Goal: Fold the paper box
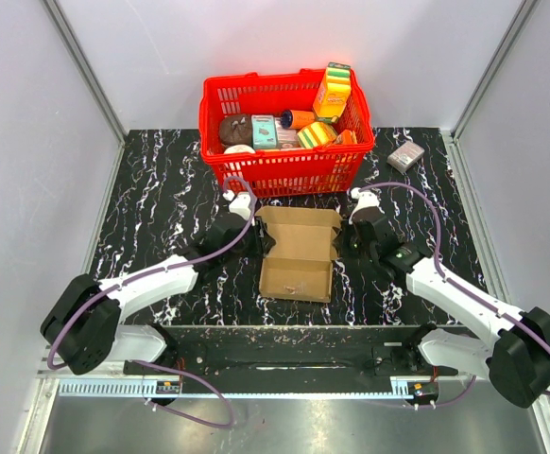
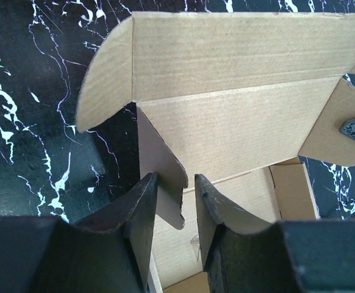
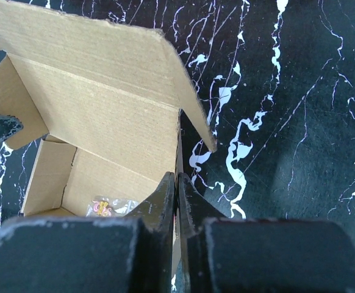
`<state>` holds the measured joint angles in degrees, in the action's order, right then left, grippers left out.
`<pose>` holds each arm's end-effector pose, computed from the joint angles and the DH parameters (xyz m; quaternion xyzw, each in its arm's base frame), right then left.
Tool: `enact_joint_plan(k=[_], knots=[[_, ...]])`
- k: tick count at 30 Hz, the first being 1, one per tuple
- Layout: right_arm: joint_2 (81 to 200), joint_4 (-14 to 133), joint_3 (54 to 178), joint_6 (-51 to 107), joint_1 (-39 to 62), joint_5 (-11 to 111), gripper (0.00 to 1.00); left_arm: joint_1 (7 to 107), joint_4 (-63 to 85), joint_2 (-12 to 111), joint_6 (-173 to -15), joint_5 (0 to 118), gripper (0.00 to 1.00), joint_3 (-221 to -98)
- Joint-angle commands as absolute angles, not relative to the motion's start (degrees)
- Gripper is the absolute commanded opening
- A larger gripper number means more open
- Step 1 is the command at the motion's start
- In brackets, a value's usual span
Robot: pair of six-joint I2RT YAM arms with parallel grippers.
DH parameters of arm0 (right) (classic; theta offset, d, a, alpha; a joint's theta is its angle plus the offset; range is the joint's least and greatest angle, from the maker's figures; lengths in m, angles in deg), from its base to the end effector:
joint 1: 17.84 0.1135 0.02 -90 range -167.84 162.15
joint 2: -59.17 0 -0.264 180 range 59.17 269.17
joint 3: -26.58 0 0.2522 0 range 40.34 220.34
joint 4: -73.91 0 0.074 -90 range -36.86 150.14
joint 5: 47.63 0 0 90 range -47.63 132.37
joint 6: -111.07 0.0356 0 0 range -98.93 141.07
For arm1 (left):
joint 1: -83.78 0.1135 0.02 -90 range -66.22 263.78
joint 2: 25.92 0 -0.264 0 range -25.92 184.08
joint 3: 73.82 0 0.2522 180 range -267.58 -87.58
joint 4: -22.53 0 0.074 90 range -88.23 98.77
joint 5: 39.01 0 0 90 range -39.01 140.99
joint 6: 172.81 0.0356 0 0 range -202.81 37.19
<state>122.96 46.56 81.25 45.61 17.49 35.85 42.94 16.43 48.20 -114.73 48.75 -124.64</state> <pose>0.1984 0.1357 0.2454 -0.0583 0.8899 0.1804 0.4150 0.2088 -0.1787 0.2139 0.0573 0.8614 -0.2856 0.4161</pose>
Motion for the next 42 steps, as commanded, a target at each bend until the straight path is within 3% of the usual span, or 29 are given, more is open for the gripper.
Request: enact_joint_plan(k=[1,22,42], knots=[[121.6,49.0,80.9,47.2,17.5,36.8,0.09,42.2,18.3,48.9,-115.4,48.5,0.36,-126.8],[120.9,49.2,80.2,46.4,17.5,39.1,0.09,41.2,21.2,52.4,-116.6,50.0,0.5,-127.9],[119.6,49.2,79.8,45.2,17.5,38.4,0.1,40.9,16.3,45.4,-116.6,49.1,0.57,-128.5]])
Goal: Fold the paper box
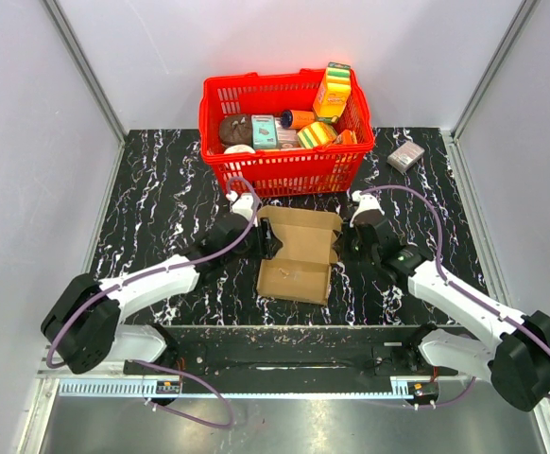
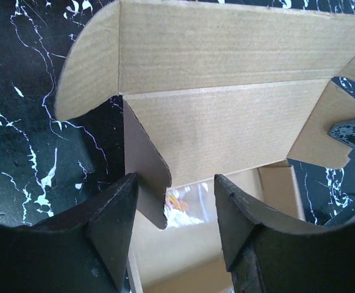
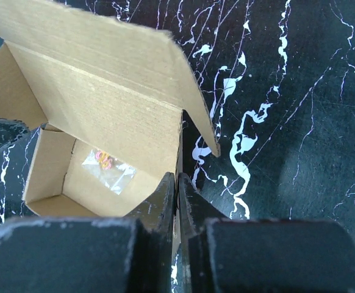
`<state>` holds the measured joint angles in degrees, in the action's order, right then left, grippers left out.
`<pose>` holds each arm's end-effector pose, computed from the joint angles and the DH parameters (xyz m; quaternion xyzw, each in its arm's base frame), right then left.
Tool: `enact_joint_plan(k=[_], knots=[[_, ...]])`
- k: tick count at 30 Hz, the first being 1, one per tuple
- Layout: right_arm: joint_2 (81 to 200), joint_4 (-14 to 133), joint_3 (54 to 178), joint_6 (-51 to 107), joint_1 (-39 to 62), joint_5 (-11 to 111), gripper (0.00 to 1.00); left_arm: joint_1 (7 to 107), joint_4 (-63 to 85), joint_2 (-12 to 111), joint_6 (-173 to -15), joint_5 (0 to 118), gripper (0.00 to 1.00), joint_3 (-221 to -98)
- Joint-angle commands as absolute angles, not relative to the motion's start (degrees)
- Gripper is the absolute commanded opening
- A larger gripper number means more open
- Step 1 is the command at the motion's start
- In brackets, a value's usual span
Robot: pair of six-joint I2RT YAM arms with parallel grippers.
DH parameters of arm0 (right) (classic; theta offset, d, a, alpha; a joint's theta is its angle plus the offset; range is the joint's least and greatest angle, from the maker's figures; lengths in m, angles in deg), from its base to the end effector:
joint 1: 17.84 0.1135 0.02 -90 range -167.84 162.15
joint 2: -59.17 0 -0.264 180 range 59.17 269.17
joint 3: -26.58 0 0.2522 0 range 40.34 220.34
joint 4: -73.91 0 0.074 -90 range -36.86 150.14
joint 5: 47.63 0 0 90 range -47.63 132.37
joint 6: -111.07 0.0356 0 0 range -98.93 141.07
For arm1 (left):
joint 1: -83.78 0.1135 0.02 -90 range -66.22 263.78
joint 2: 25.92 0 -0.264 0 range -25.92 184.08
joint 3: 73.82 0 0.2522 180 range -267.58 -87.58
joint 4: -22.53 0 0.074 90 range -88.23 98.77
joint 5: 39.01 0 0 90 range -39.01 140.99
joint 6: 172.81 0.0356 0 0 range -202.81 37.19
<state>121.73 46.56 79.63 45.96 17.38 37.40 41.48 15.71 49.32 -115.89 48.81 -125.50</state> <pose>0.1935 0.1328 0.2405 -0.0611 0.8917 0.1902 0.4062 0.2069 -0.1864 0.2126 0.0603 0.8655 -0.2908 0.4034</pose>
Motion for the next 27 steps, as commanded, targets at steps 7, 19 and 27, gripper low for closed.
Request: enact_joint_plan(k=[7,19,27], knots=[[116.6,52.2,78.0,41.1,17.5,39.7,0.13,40.9,14.6,40.7,-116.3,47.9,0.6,-127.2],[116.3,59.5,73.4,39.4,17.6,40.6,0.11,40.9,14.8,37.9,-116.7,49.6,0.61,-123.5],[115.4,63.8,71.0,39.3,20.2,37.3,0.09,40.8,15.9,35.3,-117.6,49.6,0.61,-118.6]])
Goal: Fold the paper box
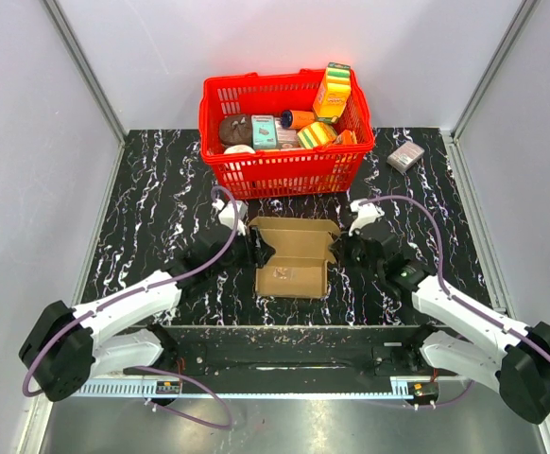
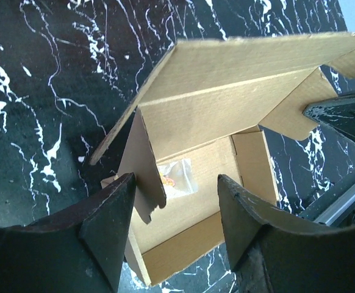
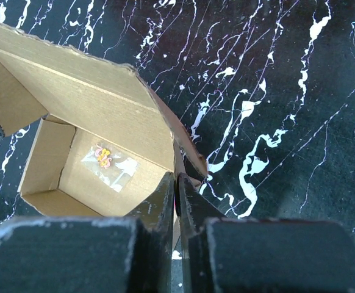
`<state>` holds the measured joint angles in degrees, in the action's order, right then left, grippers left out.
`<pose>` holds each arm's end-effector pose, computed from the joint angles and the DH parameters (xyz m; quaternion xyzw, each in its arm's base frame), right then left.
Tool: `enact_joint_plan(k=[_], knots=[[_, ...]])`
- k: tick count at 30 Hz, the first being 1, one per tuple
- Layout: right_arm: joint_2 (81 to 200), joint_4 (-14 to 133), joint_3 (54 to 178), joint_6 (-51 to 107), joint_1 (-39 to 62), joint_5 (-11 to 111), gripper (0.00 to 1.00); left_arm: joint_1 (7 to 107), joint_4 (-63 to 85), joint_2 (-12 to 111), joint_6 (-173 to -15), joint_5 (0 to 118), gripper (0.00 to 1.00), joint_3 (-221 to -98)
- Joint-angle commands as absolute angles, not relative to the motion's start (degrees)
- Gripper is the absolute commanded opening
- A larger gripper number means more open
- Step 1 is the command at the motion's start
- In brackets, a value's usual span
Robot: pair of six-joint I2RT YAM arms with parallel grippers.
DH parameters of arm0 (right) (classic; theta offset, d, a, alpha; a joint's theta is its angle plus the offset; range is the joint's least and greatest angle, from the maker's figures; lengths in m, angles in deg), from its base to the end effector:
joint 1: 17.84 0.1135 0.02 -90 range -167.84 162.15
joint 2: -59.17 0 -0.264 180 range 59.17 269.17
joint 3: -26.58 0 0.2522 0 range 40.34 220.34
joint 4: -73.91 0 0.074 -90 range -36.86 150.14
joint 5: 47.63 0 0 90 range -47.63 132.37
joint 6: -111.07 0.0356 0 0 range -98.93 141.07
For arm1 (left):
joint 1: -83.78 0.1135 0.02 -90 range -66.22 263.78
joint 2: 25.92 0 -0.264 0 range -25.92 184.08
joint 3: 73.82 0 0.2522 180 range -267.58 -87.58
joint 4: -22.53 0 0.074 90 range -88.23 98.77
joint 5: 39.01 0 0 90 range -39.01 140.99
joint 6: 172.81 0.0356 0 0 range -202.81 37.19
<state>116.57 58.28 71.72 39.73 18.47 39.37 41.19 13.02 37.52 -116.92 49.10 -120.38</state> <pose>0.1792 0.1294 0.2311 -0.1180 0.8483 0.2181 0.4678 0.1786 -0.1625 0.2277 0.0542 0.8480 -0.3160 0.4220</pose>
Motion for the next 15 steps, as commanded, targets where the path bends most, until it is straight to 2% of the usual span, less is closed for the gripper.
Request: enact_joint_plan(k=[1,15], knots=[[115.2,64.2,70.8,39.1,20.5,36.9,0.08,40.8,15.9,35.2,-117.6,49.4,0.61,-118.3],[116.7,70.4,68.6,38.8,26.4,28.9,0.03,40.8,18.3,33.0,-115.1,45.1,0.48,-114.7]])
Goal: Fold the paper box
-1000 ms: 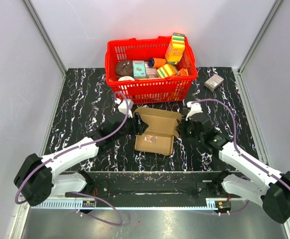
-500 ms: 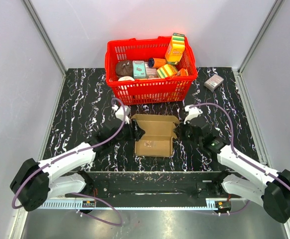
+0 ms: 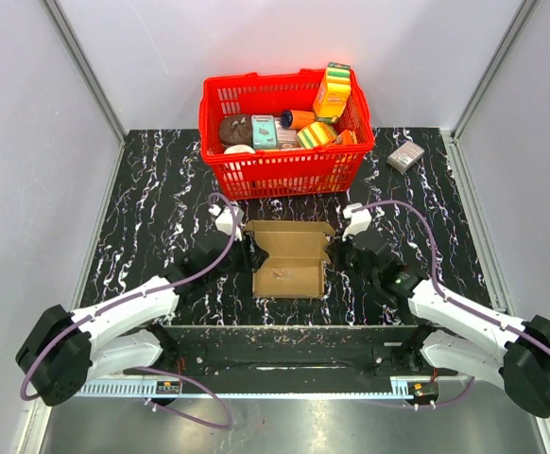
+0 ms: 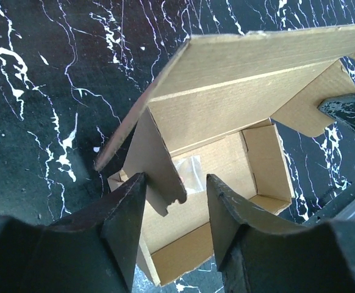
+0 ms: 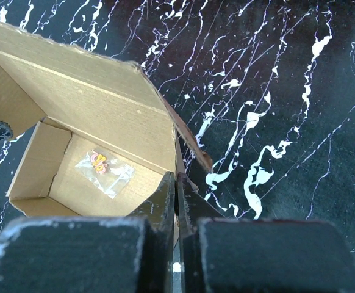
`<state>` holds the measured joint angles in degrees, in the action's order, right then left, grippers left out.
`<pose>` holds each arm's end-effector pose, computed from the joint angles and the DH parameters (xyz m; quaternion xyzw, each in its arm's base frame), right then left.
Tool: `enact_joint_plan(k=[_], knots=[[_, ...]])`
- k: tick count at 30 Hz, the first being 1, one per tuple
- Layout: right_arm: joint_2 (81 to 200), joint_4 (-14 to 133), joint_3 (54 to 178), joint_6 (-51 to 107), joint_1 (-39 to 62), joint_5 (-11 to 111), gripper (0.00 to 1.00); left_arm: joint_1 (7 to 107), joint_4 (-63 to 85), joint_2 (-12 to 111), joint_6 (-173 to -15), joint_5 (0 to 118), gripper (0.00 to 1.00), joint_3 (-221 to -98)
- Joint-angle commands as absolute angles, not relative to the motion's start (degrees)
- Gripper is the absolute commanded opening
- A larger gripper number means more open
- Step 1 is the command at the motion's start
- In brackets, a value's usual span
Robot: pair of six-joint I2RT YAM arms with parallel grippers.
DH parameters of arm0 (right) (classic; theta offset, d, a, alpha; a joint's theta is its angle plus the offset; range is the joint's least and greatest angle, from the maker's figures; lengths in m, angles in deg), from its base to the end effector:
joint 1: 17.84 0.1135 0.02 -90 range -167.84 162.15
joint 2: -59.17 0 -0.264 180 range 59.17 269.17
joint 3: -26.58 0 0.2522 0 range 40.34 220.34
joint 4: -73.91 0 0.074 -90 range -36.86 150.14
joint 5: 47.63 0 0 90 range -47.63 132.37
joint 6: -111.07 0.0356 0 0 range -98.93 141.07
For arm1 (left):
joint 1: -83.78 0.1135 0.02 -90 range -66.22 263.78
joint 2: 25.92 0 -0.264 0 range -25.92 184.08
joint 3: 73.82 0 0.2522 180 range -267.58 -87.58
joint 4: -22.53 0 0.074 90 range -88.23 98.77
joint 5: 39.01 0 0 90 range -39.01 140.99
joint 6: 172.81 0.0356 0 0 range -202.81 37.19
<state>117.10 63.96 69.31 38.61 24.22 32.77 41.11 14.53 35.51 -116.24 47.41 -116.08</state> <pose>0.1688 0.1443 0.2247 -0.1348 0.8315 0.2042 0.4988 0.1702 -0.1539 0.2125 0.0525 0.8515 -0.3001 0.4267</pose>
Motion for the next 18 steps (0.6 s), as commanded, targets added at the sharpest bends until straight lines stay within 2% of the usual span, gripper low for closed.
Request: enact_joint_plan(k=[1,11,18], knots=[[116.5,70.9,68.0,38.8,26.9,28.4,0.03,40.8,18.3,32.6,-115.2,44.8,0.47,-114.3],[114.9,74.4,65.3,38.5,32.5,19.3,0.01,40.3,16.2,25.8,-115.0,39.9,0.36,-109.7],[113.5,77.4,63.5,37.4,35.1,15.8,0.0,39.0,15.8,22.5,-114.5,36.0,0.21,-106.5]])
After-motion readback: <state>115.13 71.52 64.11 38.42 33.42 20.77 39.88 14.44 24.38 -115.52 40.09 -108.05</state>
